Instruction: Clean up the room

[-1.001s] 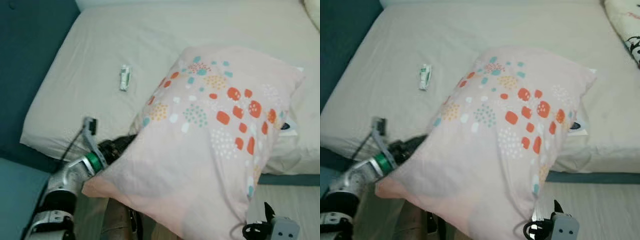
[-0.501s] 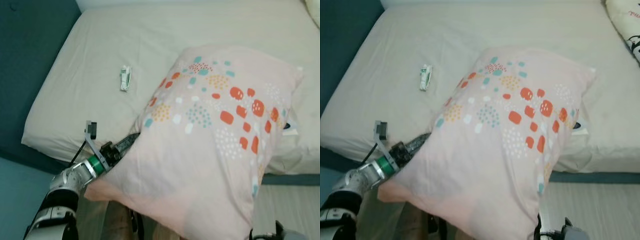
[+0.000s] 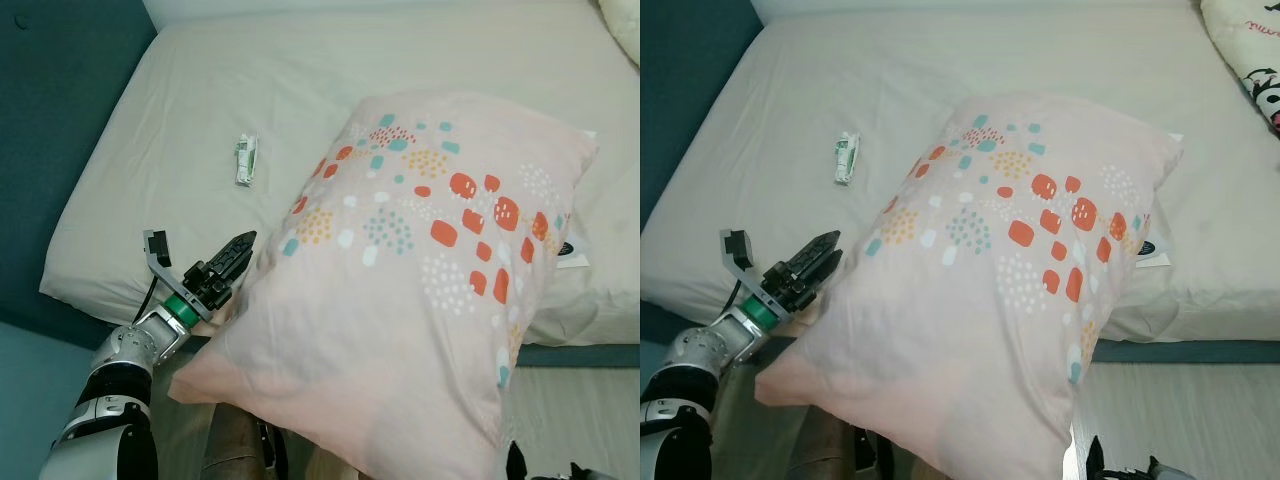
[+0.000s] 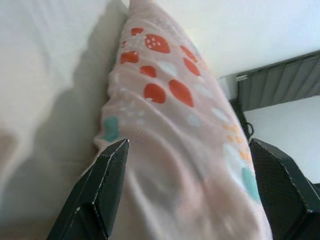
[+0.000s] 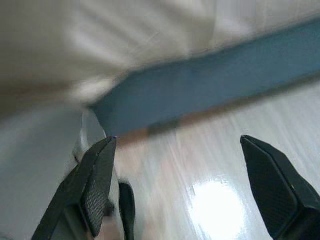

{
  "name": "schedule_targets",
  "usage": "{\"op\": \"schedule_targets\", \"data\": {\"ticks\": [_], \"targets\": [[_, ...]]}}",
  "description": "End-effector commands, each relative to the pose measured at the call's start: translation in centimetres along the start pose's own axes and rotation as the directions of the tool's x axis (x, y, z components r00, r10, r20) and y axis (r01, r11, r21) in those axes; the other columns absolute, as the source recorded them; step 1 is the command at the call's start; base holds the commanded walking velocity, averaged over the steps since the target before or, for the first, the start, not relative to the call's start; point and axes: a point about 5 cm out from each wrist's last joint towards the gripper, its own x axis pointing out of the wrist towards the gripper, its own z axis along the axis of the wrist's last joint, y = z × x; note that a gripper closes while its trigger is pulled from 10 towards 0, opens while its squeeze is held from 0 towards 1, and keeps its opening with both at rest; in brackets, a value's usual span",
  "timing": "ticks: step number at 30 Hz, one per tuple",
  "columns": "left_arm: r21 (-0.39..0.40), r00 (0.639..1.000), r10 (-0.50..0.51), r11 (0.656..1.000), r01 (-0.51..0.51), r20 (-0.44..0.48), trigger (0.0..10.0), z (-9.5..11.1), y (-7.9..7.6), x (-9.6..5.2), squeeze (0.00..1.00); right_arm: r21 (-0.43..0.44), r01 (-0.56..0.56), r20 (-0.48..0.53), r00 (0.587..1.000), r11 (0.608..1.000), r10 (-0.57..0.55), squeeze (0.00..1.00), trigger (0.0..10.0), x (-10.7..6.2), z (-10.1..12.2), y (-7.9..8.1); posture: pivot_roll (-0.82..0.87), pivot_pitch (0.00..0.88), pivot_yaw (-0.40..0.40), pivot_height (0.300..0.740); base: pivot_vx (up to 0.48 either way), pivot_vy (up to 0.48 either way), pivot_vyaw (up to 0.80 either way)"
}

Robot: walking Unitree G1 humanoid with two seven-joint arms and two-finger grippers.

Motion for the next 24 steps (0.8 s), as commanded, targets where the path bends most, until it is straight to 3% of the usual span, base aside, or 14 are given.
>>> {"op": "schedule_targets", "data": {"ticks": [1,3,5,7,17,24], "targets": [[-0.024,1.000,-0.004,1.000,0.005,0.025,10.0,0.3,0.2,-0.5,1.00,-0.005,-0.054,0.089,0.995,0.999,0.055,0.00,10.0,0.5,1.6,1.5,-0.11,0.180,0.147,0.612,0.000,0.000,0.00],[-0.024,1.000,-0.004,1.000,0.005,0.025,10.0,0.3,0.2,-0.5,1.00,-0.005,-0.054,0.089,0.995,0.999,0.055,0.00,10.0,0.5,1.6,1.5,-0.11,0.180,0.147,0.612,0.000,0.000,0.00],[-0.011,1.000,-0.011,1.000,0.011,-0.014,10.0,0.1,0.2,-0.6,1.00,-0.032,-0.199,0.146,0.969,0.980,0.201,0.00,10.0,1.9,4.3,5.1,-0.11,0.176,0.143,0.612,0.000,0.000,0.00],[-0.004,0.998,-0.023,1.000,0.022,-0.056,10.0,-0.4,0.1,-0.5,1.00,-0.034,-0.294,0.177,0.939,0.955,0.295,0.00,10.0,2.8,6.3,7.5,-0.10,0.176,0.143,0.612,0.000,0.000,0.00],[-0.020,0.994,-0.048,0.999,0.047,-0.097,10.0,-1.1,-0.1,-0.4,1.00,-0.021,-0.400,0.204,0.895,0.916,0.396,0.00,10.0,3.7,7.2,9.1,-0.10,0.177,0.140,0.612,0.000,0.000,0.00],[-0.028,0.987,-0.075,0.997,0.071,-0.141,10.0,-1.6,-0.4,-0.5,1.00,-0.019,-0.423,0.144,0.896,0.906,0.421,0.00,10.0,2.8,7.1,9.4,-0.10,0.182,0.139,0.612,0.000,0.000,0.00]]}}
